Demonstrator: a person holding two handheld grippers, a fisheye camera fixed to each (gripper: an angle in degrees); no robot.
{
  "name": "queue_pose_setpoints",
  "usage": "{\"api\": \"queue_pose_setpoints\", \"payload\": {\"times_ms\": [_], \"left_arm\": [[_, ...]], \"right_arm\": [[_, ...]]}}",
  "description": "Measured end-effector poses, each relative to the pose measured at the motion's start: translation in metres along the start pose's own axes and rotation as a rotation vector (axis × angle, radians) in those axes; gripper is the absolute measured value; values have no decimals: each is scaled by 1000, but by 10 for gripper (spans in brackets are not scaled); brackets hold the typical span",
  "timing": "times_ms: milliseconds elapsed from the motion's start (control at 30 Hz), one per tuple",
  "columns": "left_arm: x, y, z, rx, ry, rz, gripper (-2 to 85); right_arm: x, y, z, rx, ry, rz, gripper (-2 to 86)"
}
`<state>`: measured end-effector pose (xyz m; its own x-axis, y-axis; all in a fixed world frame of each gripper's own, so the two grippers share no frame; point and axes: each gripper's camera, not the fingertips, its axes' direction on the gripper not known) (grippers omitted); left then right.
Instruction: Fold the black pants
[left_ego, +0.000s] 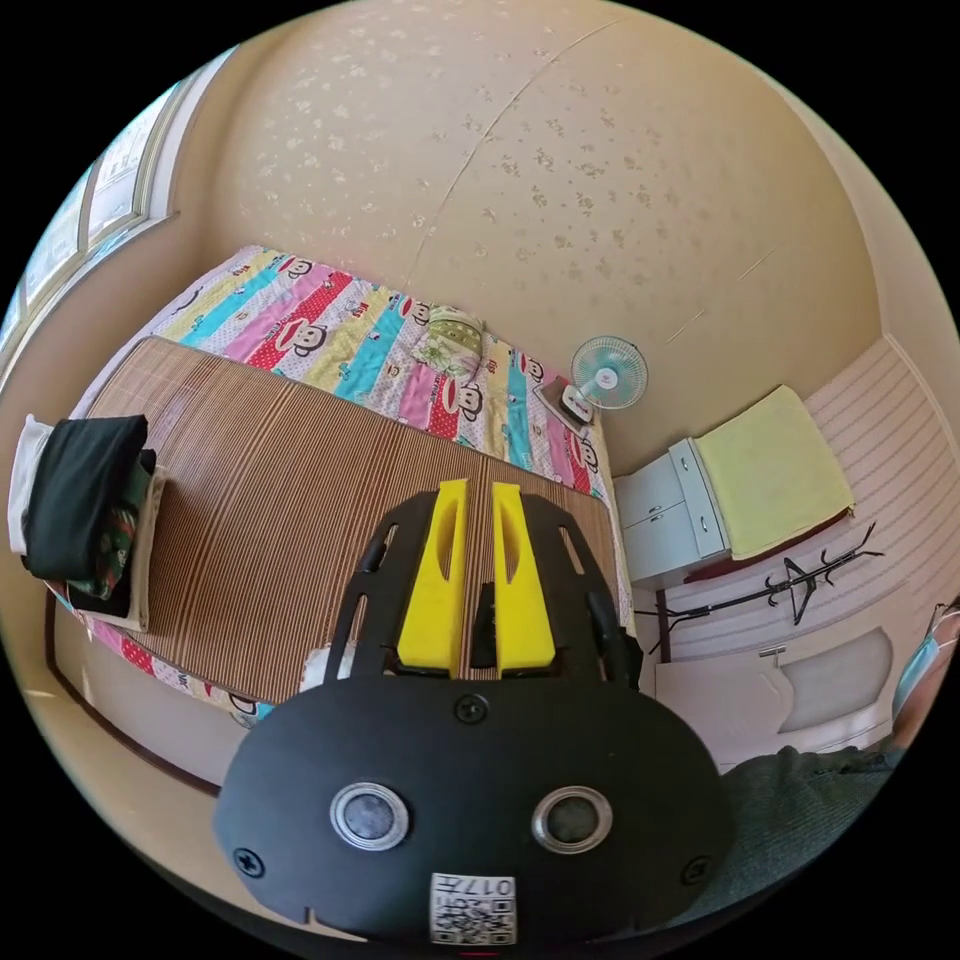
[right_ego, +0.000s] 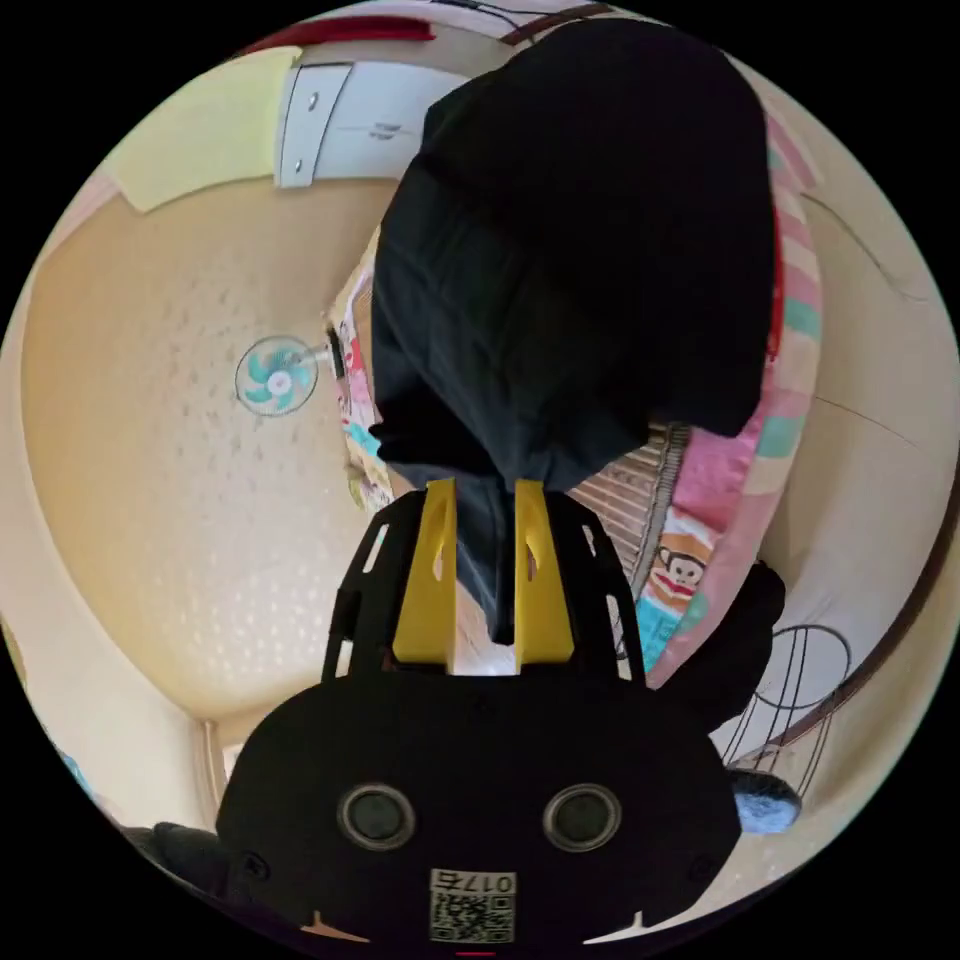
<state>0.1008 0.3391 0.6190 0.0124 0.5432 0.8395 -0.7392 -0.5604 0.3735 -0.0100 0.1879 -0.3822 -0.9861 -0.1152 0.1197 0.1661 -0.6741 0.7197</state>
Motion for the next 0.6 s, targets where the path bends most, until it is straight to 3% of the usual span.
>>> {"api": "queue_pose_setpoints", "payload": {"times_ms": [67, 200, 300, 433, 600], "left_arm": [[-10, 6, 3, -3, 8, -28, 50], [-15, 13, 15, -31, 12, -39, 52], [-8, 13, 22, -39, 24, 0, 52], [19, 14, 32, -63, 19, 155, 50], [107, 27, 82, -374, 323, 615, 42]], "right_arm": [[37, -10, -37, 132, -75, 114, 121], [54, -11, -37, 49, -54, 119, 90], [27, 13, -47, 36, -67, -95, 63], [-27, 52, -53, -39, -460, -432, 40], [-115, 98, -40, -294, -774, -757, 26]]}}
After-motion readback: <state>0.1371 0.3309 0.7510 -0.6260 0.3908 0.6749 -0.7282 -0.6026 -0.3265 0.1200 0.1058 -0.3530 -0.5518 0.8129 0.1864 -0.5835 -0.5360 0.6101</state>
